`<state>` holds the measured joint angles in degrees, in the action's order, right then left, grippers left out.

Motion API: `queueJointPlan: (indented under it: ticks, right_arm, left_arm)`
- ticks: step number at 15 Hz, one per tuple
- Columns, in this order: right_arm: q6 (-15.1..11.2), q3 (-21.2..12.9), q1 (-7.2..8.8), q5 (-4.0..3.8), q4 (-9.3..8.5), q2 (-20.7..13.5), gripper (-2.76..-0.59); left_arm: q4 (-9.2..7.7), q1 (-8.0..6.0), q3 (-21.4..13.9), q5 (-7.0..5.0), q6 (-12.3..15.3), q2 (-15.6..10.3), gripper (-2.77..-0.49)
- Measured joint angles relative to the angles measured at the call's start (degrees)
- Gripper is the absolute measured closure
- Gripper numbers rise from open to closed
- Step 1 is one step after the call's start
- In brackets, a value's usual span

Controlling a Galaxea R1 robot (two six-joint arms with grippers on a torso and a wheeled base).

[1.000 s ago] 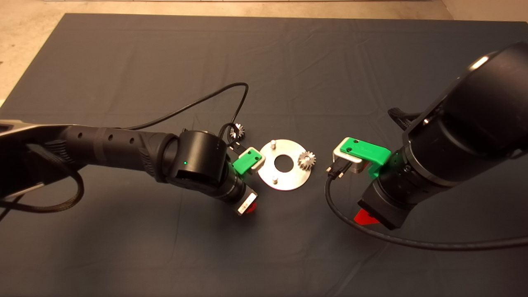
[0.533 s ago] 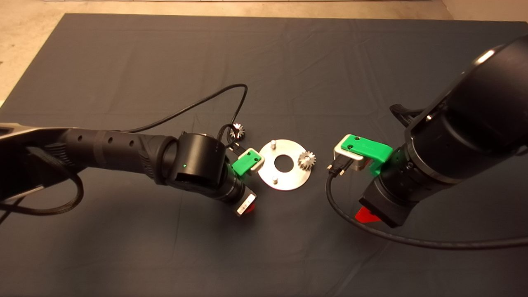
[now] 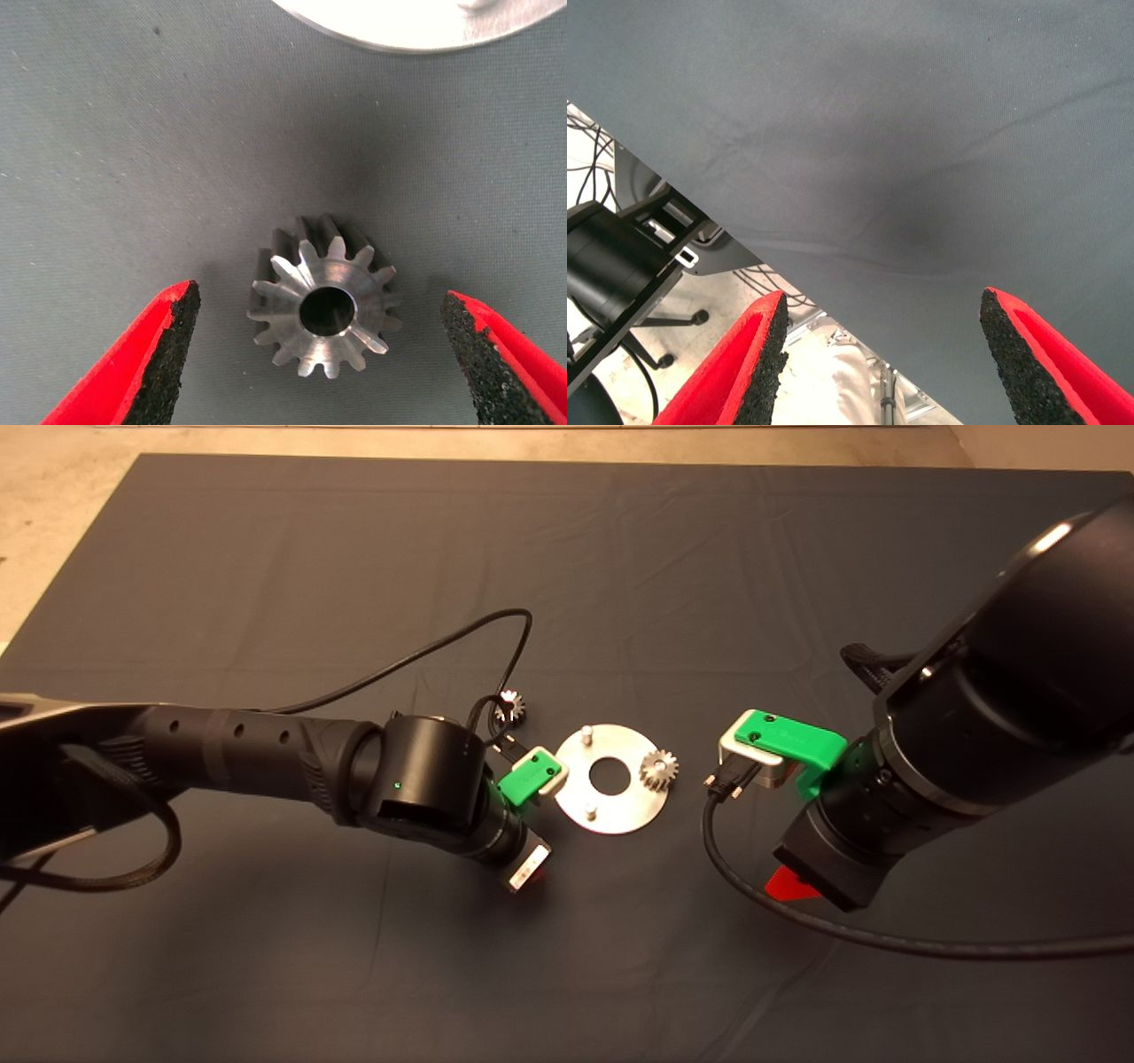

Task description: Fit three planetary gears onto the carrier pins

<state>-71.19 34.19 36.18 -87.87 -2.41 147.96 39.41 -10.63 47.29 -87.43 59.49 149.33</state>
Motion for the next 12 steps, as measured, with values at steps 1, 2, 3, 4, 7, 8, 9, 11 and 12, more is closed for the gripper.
queueJointPlan:
  ticks: [1,2,3,4,7,8,9,11,12]
  right_arm:
    - [0.0,0.0,0.0,0.0,0.0,0.0,-1.6]
    - [0.0,0.0,0.0,0.0,-0.01,0.0,-1.6]
    - [0.0,0.0,0.01,0.0,-0.01,0.0,-1.6]
    - [0.0,0.0,0.01,-0.02,-0.03,0.0,-1.6]
    - [0.0,0.0,0.01,0.0,-0.04,0.0,-1.6]
    - [0.0,0.0,0.01,0.0,-0.06,0.0,-1.6]
    - [0.0,0.0,0.01,0.0,-0.06,0.0,-1.6]
    - [0.0,0.0,0.04,0.0,-0.06,0.0,-1.6]
    - [0.0,0.0,0.04,0.0,-0.06,0.0,-1.6]
  left_arm:
    - [0.06,0.0,0.0,-0.02,0.0,0.0,-1.92]
    - [0.06,0.02,0.0,0.0,0.0,0.0,-1.82]
    - [0.15,0.21,0.0,-0.02,0.0,0.0,-1.8]
    - [0.11,0.52,0.0,0.02,0.0,0.0,-1.8]
    - [0.13,0.82,0.0,-0.02,0.0,0.0,-1.8]
    - [0.13,0.82,0.0,-0.02,0.0,0.0,-1.8]
    - [0.13,0.83,0.0,-0.02,0.0,0.0,-1.8]
    - [0.13,0.94,0.0,0.0,0.0,0.0,-1.69]
    - [0.27,0.94,0.0,0.0,0.0,0.0,-1.66]
